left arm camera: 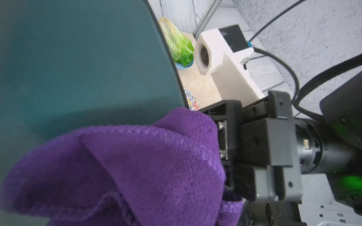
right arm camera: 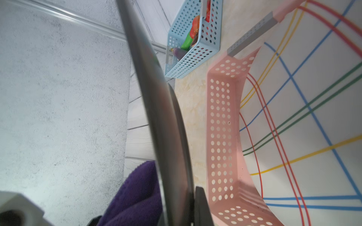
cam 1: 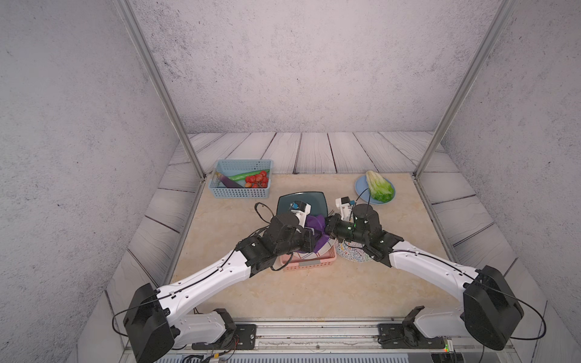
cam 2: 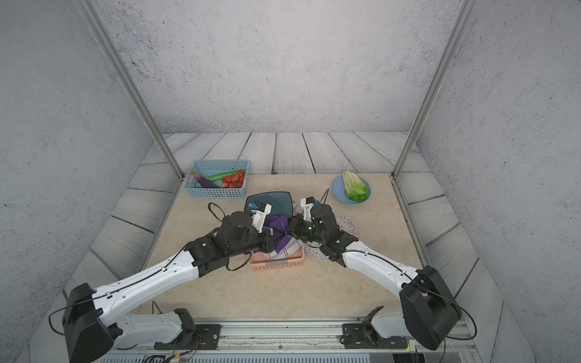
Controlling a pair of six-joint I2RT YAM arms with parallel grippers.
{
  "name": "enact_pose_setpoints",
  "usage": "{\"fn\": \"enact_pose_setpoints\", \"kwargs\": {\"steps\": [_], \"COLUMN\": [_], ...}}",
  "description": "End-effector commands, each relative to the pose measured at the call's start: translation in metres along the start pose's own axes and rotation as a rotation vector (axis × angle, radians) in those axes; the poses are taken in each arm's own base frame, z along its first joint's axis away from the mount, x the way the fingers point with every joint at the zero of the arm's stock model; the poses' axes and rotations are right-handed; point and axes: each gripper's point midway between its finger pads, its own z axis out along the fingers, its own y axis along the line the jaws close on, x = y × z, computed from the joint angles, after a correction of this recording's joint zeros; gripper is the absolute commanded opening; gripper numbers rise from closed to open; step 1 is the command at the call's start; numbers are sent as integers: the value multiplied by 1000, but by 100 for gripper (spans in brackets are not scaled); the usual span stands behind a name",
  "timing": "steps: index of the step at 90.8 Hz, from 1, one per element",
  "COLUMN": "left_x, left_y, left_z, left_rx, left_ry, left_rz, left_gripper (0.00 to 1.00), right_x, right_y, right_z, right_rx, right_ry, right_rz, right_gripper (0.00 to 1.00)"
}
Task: Wipe the wet plate dry
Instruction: Wipe the plate with towel.
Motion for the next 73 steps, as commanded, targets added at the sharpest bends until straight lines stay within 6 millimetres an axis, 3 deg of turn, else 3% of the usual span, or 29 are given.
{"fn": "enact_pose_setpoints", "kwargs": {"steps": [1,16,21,25,39,48,58,61,66,73], "left_x": [16,6,7,8,2,-23,-40,-43,-45,-37], "left_y": [22,110,127,126,91,112,145,147,136,99], "left_z": [5,-41,-51,-51,-35,-54,-75,-75,-65,-40], "left_rx": [-126,-382,-398,-373,-223,-324,-395,-394,-338,-196], "left_ry": [22,-75,-83,-64,29,-86,-118,-107,-61,26], "left_rz": [-46,-189,-226,-211,-159,-163,-224,-221,-178,-126], "left_gripper": [0,0,0,0,0,0,0,0,0,0], "right_x": [-26,-30,-25,-16,21,34,34,35,39,49], "right_y": [140,136,141,152,186,190,177,171,167,175], "right_z": [-52,-71,-72,-71,-65,-70,-80,-82,-83,-81], "right_rx": [-454,-440,-437,-452,-543,-577,-557,-538,-522,-551], "right_ry": [-139,-214,-182,-126,-2,33,-14,-21,-3,38], "right_rz": [-101,-109,-143,-188,-318,-346,-340,-346,-361,-388], "right_gripper": [0,0,0,0,0,0,0,0,0,0]}}
